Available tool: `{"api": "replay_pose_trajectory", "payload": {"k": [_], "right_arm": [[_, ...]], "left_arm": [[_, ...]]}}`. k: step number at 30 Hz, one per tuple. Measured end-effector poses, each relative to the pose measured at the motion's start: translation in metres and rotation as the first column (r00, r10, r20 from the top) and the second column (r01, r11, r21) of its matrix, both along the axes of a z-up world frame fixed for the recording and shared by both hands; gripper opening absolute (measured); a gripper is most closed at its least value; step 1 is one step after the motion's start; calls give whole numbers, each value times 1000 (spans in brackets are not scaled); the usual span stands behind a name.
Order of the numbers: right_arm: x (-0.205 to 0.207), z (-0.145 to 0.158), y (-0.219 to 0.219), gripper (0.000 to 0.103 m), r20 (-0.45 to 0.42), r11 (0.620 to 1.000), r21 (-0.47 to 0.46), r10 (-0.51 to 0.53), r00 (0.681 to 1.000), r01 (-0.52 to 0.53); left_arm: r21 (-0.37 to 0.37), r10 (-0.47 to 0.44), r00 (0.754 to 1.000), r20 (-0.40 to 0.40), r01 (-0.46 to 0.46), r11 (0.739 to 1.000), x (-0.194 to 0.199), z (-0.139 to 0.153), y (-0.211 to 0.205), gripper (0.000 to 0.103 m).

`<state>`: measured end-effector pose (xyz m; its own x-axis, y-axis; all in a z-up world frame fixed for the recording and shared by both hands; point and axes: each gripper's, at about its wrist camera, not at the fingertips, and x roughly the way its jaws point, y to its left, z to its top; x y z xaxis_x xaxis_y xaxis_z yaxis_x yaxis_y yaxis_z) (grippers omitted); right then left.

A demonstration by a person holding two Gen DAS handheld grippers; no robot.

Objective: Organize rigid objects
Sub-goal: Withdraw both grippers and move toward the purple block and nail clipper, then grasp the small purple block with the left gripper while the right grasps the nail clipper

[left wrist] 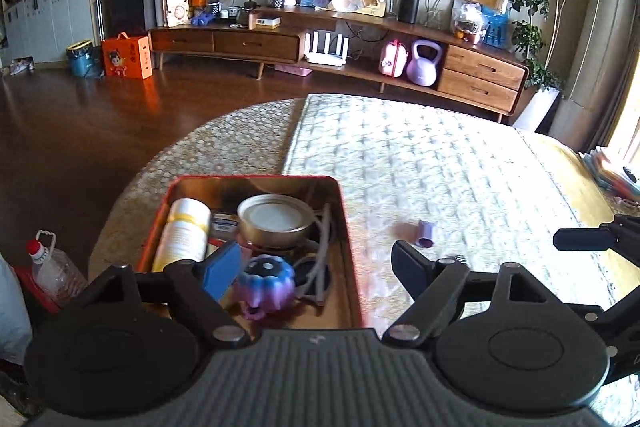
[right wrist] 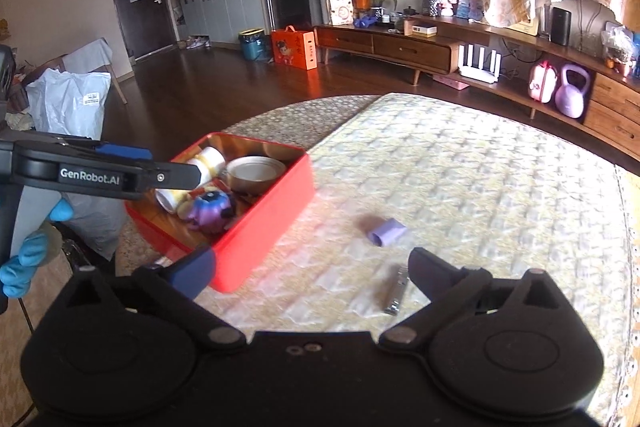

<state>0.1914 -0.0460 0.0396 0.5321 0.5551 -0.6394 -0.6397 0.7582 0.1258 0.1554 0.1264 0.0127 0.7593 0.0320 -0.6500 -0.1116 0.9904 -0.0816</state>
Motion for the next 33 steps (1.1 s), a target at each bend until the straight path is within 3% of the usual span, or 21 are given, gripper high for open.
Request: {"api": "replay_pose_trajectory", "payload": {"k": [16,23,28,33], "right_arm": [[17,-33,-34,101,-29,997,-9,-76,997,76],[24,-48,-34,99,-30,996,-20,-89,996,88],[31,-58,-34,89,-30,993,-35,-113,993,112],[39,-68,-31,85,-46,994,-39,-107,993,106]], "left_arm": [[-48,-62,997,-48,60,997,61,-22,-61,82],[-11,-82,994,-69,81,997,94,-36,-83,82],[-18,-109,990,-95,108,994,118,-46,-94,82],[-50,-116,985,-125,110,993,137,-61,-98,82]]}}
